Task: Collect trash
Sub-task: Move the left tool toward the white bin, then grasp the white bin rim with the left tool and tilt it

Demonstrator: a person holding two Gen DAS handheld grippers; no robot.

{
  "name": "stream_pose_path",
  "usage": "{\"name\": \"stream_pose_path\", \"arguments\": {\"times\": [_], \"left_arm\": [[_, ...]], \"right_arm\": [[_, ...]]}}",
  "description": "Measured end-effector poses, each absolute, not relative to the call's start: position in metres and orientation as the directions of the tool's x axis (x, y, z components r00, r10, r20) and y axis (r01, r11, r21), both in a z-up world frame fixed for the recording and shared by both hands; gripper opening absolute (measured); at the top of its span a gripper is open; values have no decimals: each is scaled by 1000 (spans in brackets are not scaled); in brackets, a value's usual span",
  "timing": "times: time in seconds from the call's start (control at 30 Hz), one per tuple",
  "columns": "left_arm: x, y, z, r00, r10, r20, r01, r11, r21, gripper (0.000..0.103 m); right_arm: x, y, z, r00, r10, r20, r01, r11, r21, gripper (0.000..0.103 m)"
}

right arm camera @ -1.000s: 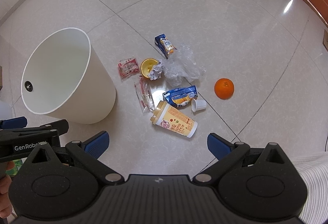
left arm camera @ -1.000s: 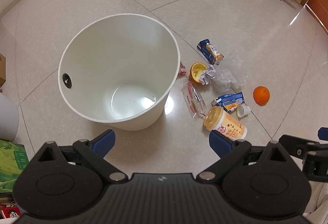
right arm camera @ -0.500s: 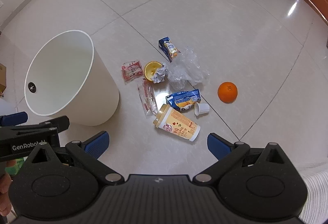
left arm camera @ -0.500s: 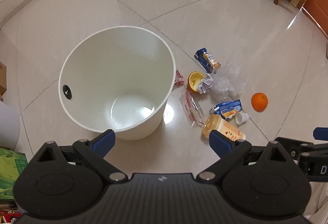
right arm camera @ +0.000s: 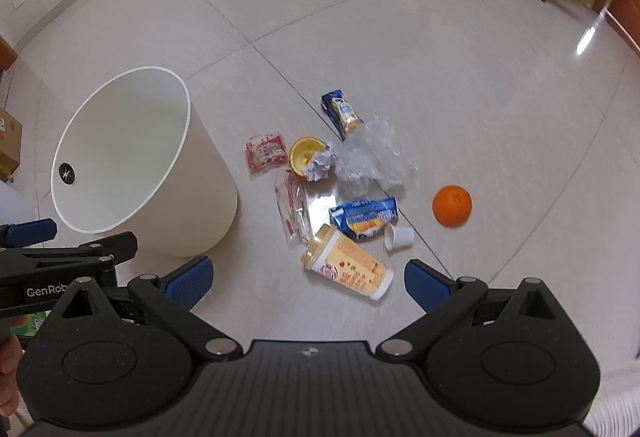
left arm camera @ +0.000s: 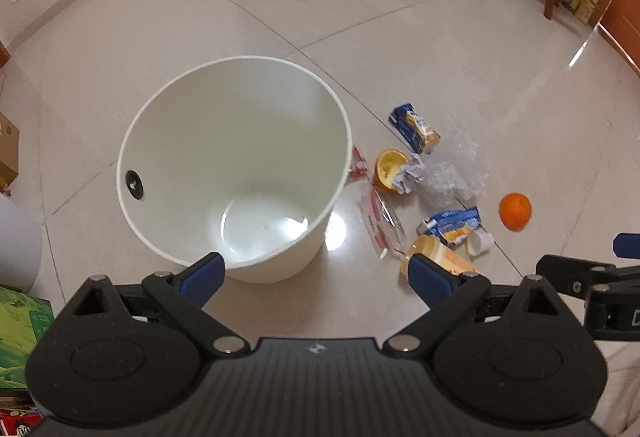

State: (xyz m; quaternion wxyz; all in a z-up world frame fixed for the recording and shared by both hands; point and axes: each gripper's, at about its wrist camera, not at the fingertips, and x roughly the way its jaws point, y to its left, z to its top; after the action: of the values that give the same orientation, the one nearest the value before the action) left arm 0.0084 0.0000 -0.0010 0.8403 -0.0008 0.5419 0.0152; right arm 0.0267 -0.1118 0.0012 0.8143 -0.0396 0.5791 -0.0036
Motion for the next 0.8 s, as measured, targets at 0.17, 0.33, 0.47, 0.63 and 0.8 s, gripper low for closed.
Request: {"name": "stream_pose_path", "arguments": {"times": [0.17, 0.33, 0.47, 0.63, 0.8], "left_arm": [[10, 5, -3, 459, 61, -886, -37, 998, 50, 98], [20, 23, -7, 417, 38, -908, -74, 997, 7, 98], [36, 50, -12, 377, 62, -924, -135, 991, 11, 98], [62, 79, -17, 359, 146, -922, -143, 985, 100, 97], [86, 108, -25, 349, 161, -923, -197, 976, 95, 92]], "right_arm": [[33, -106, -11, 326, -26, -945, -84, 995, -56, 103], [35, -105, -22, 343, -22, -939, -107, 992, -62, 103], [38, -113, -31, 332, -17, -943, -96, 994, -52, 103], [41, -123, -38, 316, -19, -949, -72, 996, -43, 103], [44, -130, -43, 292, -4, -956, -48, 999, -19, 103]]}}
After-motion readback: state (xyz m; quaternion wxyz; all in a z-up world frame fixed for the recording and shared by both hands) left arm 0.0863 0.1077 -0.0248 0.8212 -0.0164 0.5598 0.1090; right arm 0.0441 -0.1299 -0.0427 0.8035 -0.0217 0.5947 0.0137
